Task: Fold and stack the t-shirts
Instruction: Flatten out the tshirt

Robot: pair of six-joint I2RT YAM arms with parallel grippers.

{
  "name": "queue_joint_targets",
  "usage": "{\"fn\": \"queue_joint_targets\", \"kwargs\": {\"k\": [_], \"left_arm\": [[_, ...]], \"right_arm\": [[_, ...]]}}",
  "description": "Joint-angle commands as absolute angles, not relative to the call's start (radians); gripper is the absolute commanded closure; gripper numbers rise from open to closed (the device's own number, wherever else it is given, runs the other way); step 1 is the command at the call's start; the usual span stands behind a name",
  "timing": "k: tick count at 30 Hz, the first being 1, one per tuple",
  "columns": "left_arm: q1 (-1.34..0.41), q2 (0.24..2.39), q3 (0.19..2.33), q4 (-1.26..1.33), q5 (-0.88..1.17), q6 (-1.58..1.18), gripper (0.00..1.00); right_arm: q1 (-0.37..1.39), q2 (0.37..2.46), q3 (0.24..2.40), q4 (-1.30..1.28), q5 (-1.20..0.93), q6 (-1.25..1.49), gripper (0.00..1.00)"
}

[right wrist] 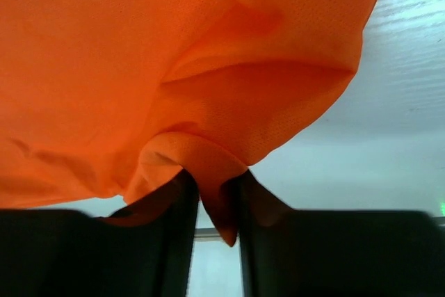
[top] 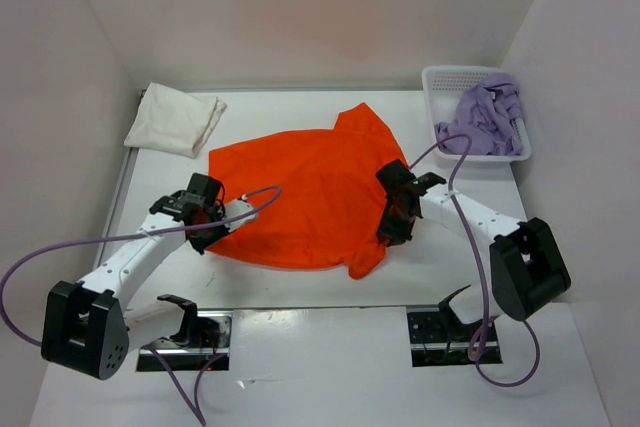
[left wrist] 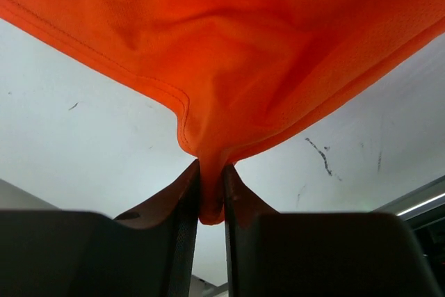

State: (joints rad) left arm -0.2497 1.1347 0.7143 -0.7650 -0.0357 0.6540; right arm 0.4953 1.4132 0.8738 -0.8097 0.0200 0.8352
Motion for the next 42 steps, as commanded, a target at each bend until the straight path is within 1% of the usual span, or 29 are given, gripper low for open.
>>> {"fn": "queue_joint_targets", "kwargs": {"k": [1, 2, 3, 4, 6, 10, 13, 15, 16, 18, 20, 21, 25, 26, 30, 34, 38, 41, 42], "left_arm": [[-0.253, 1.101, 0.716, -0.808, -0.077, 0.689, 0.74], [-0.253, 1.088, 0.716, -0.808, -0.087, 0.699, 0.74], [-0.253, 1.075, 0.729, -0.842, -0.087, 0.710, 0.74], [-0.253, 1.066, 0.748, -0.859, -0.087, 0.725, 0.74], [-0.253, 1.057, 0.773, -0.906, -0.087, 0.739, 0.69], [-0.253, 1.017, 0.798, -0.982, -0.057, 0.787, 0.62], [-0.244, 1.008, 0.819, -0.996, -0.057, 0.813, 0.62], [-0.233, 1.017, 0.831, -0.938, -0.075, 0.801, 0.56], [-0.223, 1.017, 0.831, -0.861, -0.084, 0.790, 0.45], [-0.222, 1.070, 0.821, -0.777, -0.084, 0.747, 0.39], [-0.222, 1.133, 0.812, -0.687, -0.084, 0.723, 0.39], [-0.222, 1.205, 0.811, -0.664, -0.074, 0.689, 0.38], [-0.222, 1.359, 0.833, -0.556, -0.095, 0.620, 0.38], [-0.222, 1.376, 0.833, -0.540, -0.095, 0.620, 0.38], [-0.213, 1.405, 0.833, -0.509, -0.104, 0.609, 0.38], [-0.213, 1.405, 0.833, -0.509, -0.129, 0.609, 0.38], [-0.213, 1.394, 0.822, -0.509, -0.129, 0.609, 0.38], [-0.213, 1.394, 0.822, -0.518, -0.152, 0.591, 0.38], [-0.213, 1.394, 0.813, -0.528, -0.162, 0.591, 0.38]], "right_arm": [[0.499, 1.393, 0.870, -0.794, -0.009, 0.857, 0.66], [0.499, 1.393, 0.859, -0.813, -0.009, 0.867, 0.60], [0.499, 1.393, 0.859, -0.822, -0.023, 0.867, 0.45], [0.499, 1.370, 0.848, -0.840, -0.023, 0.867, 0.40], [0.499, 1.341, 0.848, -0.864, -0.035, 0.879, 0.33], [0.499, 1.231, 0.848, -0.940, -0.035, 0.926, 0.32], [0.499, 1.187, 0.839, -0.953, -0.022, 0.966, 0.29], [0.489, 1.198, 0.830, -0.901, -0.009, 0.976, 0.29], [0.489, 1.219, 0.821, -0.872, -0.009, 0.976, 0.29], [0.489, 1.320, 0.821, -0.771, -0.018, 0.966, 0.29], [0.489, 1.402, 0.854, -0.721, -0.018, 0.953, 0.29], [0.489, 1.466, 0.905, -0.691, -0.018, 0.953, 0.29], [0.502, 1.548, 1.086, -0.638, 0.018, 0.901, 0.29], [0.502, 1.571, 1.148, -0.638, 0.018, 0.888, 0.29], [0.502, 1.739, 1.259, -0.627, 0.005, 0.828, 0.29], [0.543, 1.808, 1.377, -0.649, -0.021, 0.813, 0.29], [0.555, 1.819, 1.419, -0.689, -0.021, 0.813, 0.29], [0.555, 1.696, 1.365, -0.751, 0.023, 0.839, 0.29], [0.555, 1.640, 1.298, -0.770, 0.043, 0.863, 0.29]]}}
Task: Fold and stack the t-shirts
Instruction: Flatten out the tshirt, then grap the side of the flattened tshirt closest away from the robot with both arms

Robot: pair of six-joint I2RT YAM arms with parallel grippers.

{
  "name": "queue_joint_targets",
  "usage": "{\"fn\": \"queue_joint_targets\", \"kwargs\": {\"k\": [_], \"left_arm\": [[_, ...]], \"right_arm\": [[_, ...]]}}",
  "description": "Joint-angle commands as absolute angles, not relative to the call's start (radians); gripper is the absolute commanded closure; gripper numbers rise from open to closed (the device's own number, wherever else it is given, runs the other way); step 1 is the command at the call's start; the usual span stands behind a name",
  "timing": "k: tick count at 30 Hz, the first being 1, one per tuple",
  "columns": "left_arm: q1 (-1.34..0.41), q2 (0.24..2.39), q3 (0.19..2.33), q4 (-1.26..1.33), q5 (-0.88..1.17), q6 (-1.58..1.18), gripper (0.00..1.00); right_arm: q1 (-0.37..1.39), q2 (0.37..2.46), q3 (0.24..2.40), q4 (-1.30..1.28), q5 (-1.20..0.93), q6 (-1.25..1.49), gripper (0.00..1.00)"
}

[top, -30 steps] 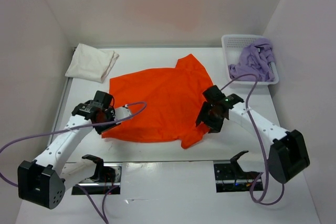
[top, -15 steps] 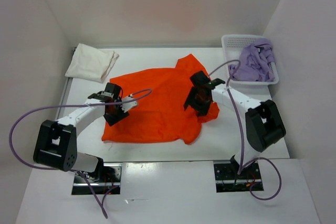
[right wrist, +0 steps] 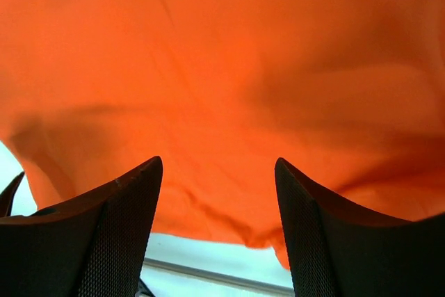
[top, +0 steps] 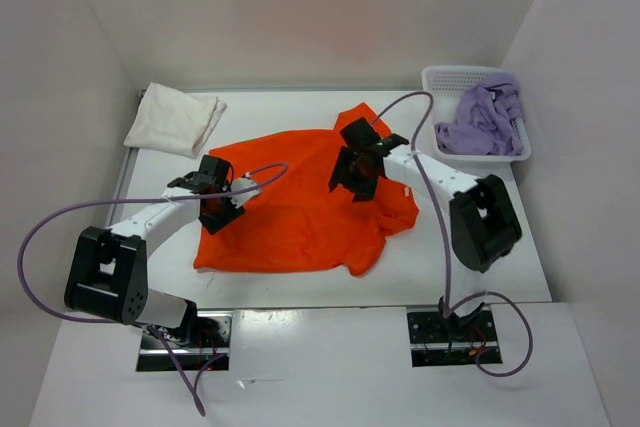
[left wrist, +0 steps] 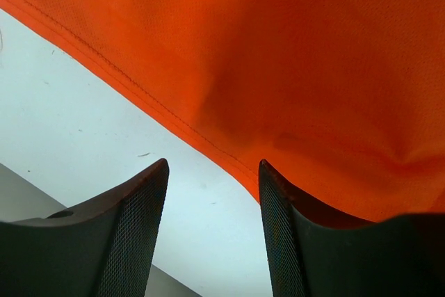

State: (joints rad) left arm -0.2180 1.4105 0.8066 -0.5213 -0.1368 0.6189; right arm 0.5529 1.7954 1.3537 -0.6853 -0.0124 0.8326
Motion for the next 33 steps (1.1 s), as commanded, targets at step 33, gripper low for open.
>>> {"fn": "queue_joint_targets", "kwargs": {"k": [33], "left_arm": [[-0.213, 1.496, 0.759, -0.430, -0.222, 0.497, 0.38]], "right_arm": [[0.597, 1.480, 0.934, -0.779, 0.167, 1.078, 0.39]]}}
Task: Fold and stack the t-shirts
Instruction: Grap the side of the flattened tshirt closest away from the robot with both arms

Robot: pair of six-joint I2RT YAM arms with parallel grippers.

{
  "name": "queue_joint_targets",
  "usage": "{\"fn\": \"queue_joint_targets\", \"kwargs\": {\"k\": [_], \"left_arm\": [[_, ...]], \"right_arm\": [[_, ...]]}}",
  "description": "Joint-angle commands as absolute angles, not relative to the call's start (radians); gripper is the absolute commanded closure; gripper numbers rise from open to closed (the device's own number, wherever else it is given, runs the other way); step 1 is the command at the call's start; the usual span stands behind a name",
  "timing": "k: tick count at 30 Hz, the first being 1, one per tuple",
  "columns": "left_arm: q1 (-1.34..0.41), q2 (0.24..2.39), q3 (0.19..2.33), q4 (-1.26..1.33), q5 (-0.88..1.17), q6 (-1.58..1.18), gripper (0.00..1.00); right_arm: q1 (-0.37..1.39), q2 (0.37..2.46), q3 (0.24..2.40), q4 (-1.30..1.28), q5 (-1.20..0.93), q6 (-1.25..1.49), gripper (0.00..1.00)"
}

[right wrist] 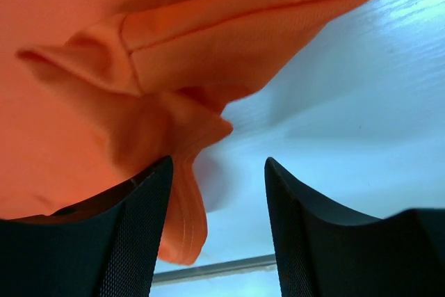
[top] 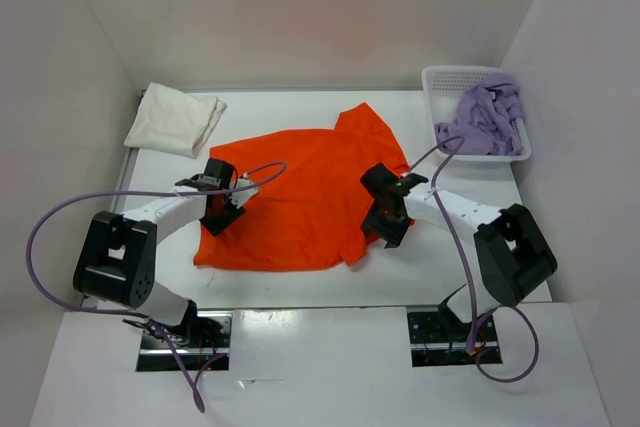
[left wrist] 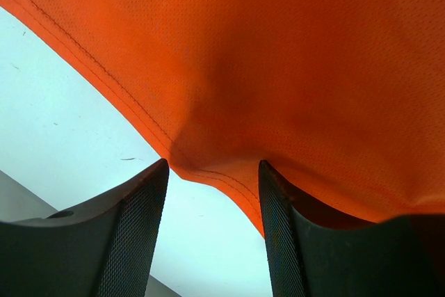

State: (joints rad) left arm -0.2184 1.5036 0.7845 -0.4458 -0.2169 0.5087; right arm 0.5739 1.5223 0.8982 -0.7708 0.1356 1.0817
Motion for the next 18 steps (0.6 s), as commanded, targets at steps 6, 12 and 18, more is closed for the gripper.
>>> {"fn": "queue_joint_targets", "kwargs": {"k": [6, 12, 18], "left_arm": [[-0.213, 1.514, 0.759, -0.430, -0.222, 0.497, 0.38], [-0.213, 1.523, 0.781, -0.430, -0.222, 0.506, 0.38], [-0.213, 1.513, 0.759, -0.439, -0.222, 0.506, 0.38]], "right_arm": [[0.583, 1.465, 0.932, -0.753, 0.156, 1.077, 0.39], [0.574, 1.626, 0.972, -0.692, 0.179, 1.039, 0.39], [0.539, 1.658, 0.954, -0.652, 0.201, 1.006, 0.43]]}}
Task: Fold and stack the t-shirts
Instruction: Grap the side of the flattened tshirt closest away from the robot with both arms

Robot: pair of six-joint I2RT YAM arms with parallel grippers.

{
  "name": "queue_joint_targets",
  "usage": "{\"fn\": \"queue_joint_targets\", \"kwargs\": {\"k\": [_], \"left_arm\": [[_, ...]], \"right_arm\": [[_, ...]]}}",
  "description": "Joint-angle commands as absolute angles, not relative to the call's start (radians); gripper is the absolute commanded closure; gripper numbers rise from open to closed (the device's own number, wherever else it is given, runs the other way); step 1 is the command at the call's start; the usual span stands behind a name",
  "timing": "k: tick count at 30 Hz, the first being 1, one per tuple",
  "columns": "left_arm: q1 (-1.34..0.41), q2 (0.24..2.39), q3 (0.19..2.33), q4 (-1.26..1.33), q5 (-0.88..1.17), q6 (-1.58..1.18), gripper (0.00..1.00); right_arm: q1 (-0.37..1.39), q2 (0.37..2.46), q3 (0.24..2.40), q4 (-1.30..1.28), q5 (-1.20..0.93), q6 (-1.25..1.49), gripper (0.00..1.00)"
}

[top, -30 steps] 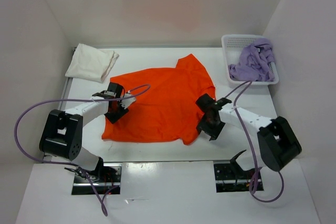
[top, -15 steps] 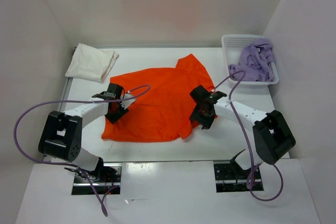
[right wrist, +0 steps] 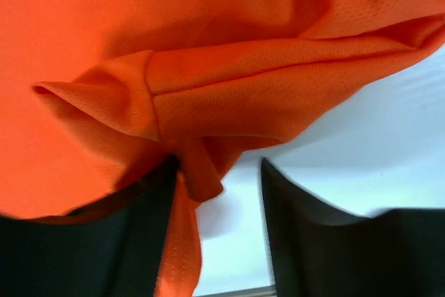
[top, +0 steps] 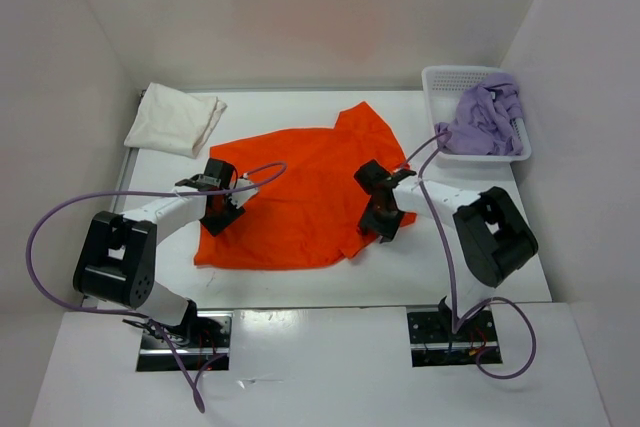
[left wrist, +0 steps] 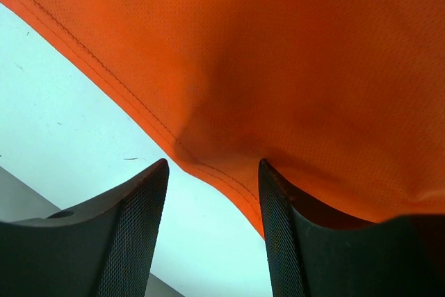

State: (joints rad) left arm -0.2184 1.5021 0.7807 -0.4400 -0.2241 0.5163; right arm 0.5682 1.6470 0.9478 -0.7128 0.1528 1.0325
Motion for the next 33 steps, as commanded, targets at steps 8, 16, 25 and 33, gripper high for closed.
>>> {"fn": "queue_joint_targets", "kwargs": {"k": [8, 16, 25, 33], "left_arm": [[-0.213, 1.534, 0.770, -0.420, -0.250, 0.515, 0.38], [-0.213, 1.545, 0.802, -0.459, -0.238, 0.506, 0.38], [-0.166, 1.286, 0.834, -0.738, -0.117, 0.685, 0.37], [-0.213, 0.896, 0.709, -0.917, -0.008, 1.032, 0.28]], "right_arm": [[0.548, 1.510, 0.931, -0.764, 0.179, 1.041, 0.90], [0.580, 1.267, 0.908, -1.009, 0.078, 1.135, 0.80], [0.627, 1.158, 0.851, -1.104, 0.054, 1.181, 1.00], [0.689, 1.082, 0.885, -1.189, 0.031, 1.227, 1.00]]}}
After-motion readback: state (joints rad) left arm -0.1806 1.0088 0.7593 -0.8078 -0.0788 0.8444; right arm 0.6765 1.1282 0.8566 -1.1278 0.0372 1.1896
